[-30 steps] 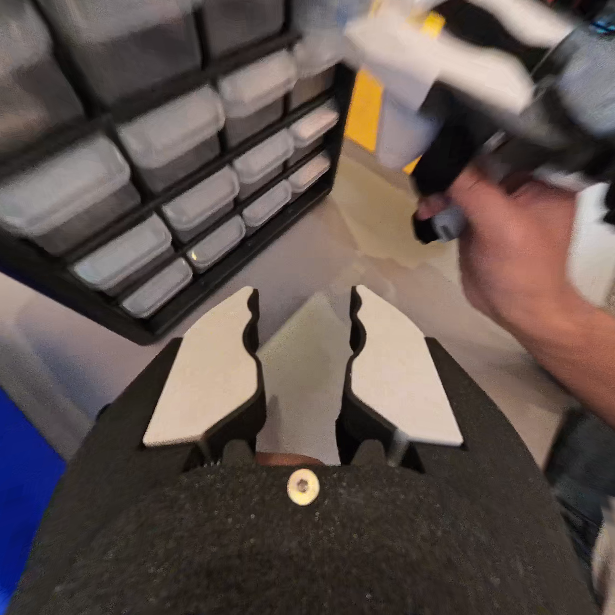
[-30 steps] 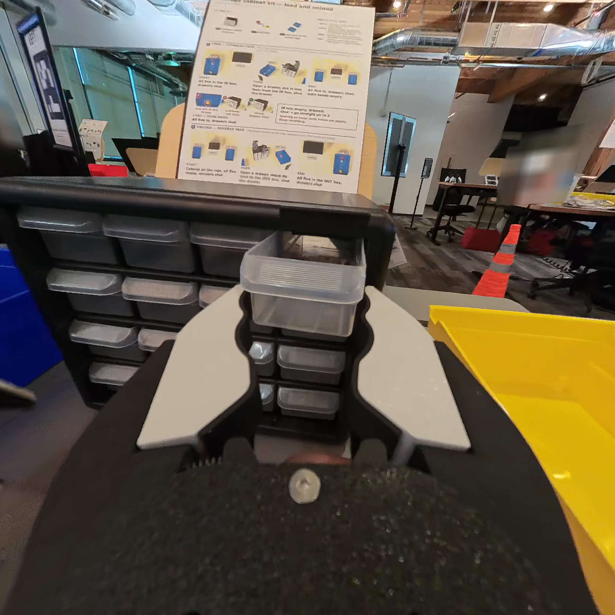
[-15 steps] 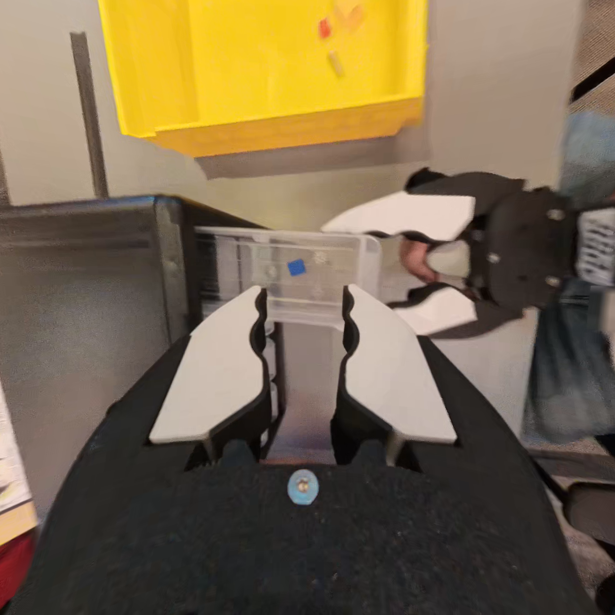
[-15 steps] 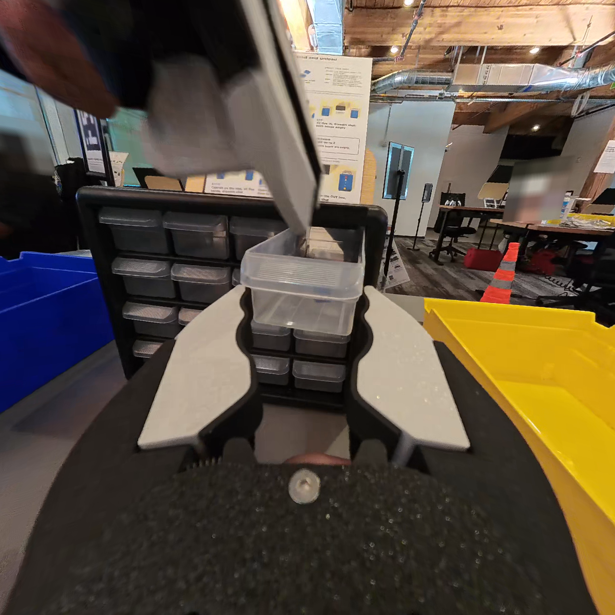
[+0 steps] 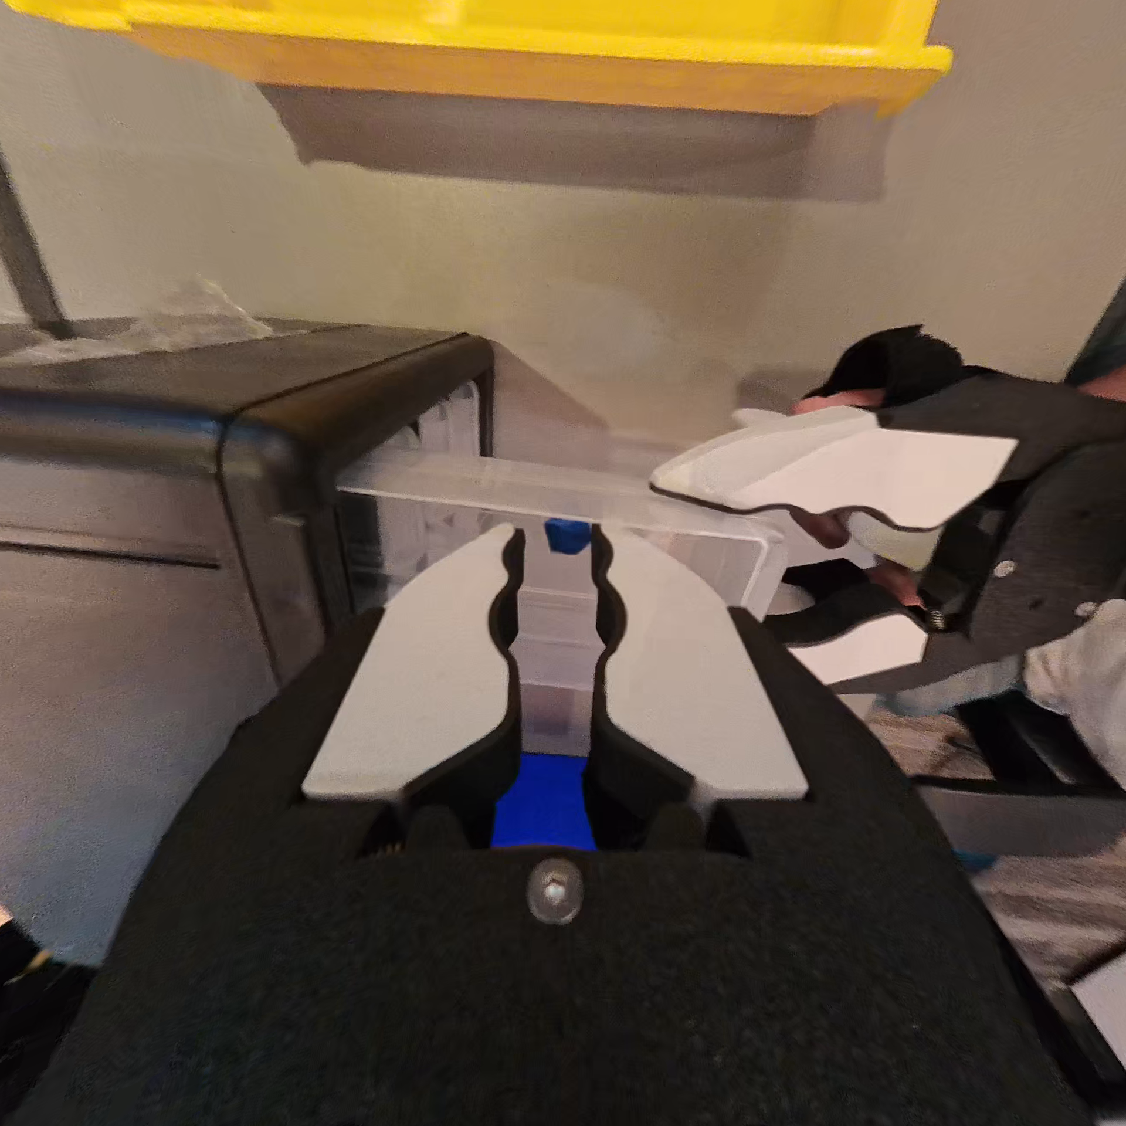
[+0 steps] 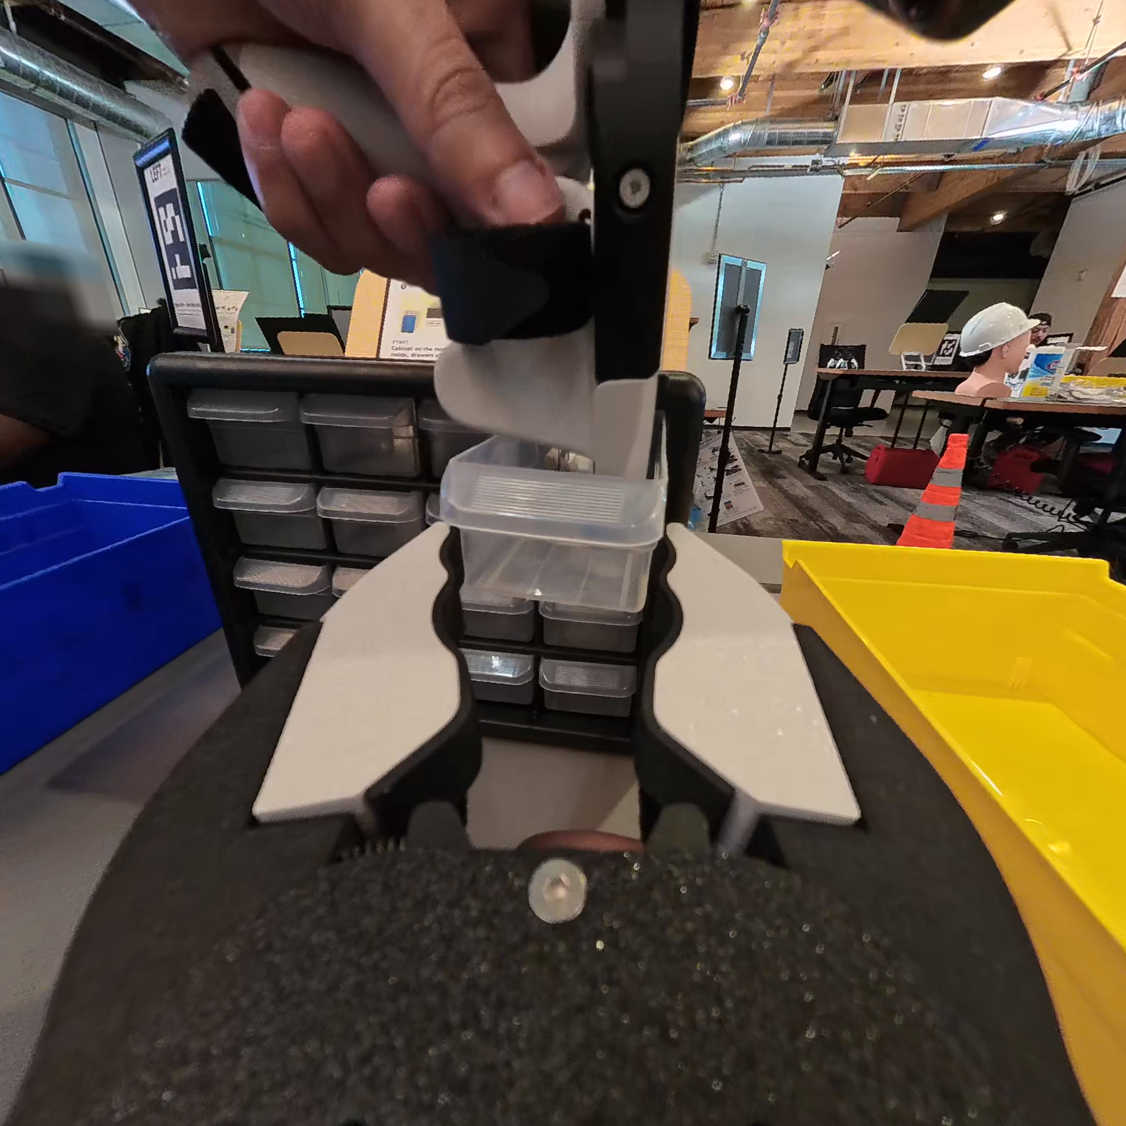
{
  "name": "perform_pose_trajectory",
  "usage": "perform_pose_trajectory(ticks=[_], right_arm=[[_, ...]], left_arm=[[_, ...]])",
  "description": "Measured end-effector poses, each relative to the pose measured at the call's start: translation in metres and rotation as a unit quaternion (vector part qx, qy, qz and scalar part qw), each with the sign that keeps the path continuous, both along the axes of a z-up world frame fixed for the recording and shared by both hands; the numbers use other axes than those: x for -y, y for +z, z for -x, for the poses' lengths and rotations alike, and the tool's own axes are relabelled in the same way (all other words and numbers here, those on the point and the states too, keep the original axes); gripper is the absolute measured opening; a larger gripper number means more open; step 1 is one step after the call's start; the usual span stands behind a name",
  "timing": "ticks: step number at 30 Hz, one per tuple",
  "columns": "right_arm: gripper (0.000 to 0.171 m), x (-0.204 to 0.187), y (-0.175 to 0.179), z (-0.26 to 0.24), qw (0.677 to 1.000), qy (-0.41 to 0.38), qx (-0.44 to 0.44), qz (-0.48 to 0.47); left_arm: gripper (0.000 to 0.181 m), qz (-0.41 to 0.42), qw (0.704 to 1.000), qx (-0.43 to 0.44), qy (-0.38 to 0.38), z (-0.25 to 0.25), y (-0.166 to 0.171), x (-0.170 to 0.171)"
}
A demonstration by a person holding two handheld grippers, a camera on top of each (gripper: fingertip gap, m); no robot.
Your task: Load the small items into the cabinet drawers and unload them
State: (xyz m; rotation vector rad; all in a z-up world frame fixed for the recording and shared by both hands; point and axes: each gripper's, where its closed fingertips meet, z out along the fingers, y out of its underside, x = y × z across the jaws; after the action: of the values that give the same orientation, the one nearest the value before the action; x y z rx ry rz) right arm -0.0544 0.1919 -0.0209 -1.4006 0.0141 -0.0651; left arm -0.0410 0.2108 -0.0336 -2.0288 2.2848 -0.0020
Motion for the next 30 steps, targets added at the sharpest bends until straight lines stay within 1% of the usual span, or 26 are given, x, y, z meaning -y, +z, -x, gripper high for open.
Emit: perform_pose_trajectory(ticks=[1, 2, 3, 4, 14, 21, 27, 30], right_arm=[[0.059, 0.0, 0.0, 0.0, 1.0, 0.0, 0.001, 0.002], [0.059, 0.0, -0.001, 0.0, 1.0, 0.002, 0.004, 0.006], [0.059, 0.0, -0.001, 0.001, 1.0, 0.001, 0.007, 0.004], [0.059, 0.001, 0.0, 0.001, 1.0, 0.001, 0.005, 0.003], [0.059, 0.001, -0.001, 0.001, 1.0, 0.002, 0.003, 0.001], [0.059, 0.002, -0.002, 0.001, 1.0, 0.003, 0.003, -0.002], [0.058, 0.002, -0.003, 0.0, 1.0, 0.01, -0.001, -0.002], [0.058, 0.001, -0.002, 0.0, 1.0, 0.01, -0.001, 0.0]], left_arm=[[0.021, 0.012, 1.0, -0.01, 0.006, 0.002, -0.002, 0.002], [0.02, 0.016, 1.0, -0.022, 0.01, 0.005, -0.005, 0.001], [0.012, 0.007, 1.0, -0.022, 0.01, 0.004, -0.005, -0.002], [0.01, 0.006, 1.0, -0.017, 0.007, 0.003, -0.005, -0.002], [0.01, 0.001, 1.0, -0.014, -0.009, 0.004, -0.004, -0.002], [0.01, 0.023, 0.999, 0.039, -0.023, 0.005, 0.026, -0.007], [0.01, 0.068, 0.995, 0.076, -0.02, 0.004, 0.037, -0.004], [0.01, 0.093, 0.987, 0.134, -0.005, 0.006, 0.047, -0.002]])
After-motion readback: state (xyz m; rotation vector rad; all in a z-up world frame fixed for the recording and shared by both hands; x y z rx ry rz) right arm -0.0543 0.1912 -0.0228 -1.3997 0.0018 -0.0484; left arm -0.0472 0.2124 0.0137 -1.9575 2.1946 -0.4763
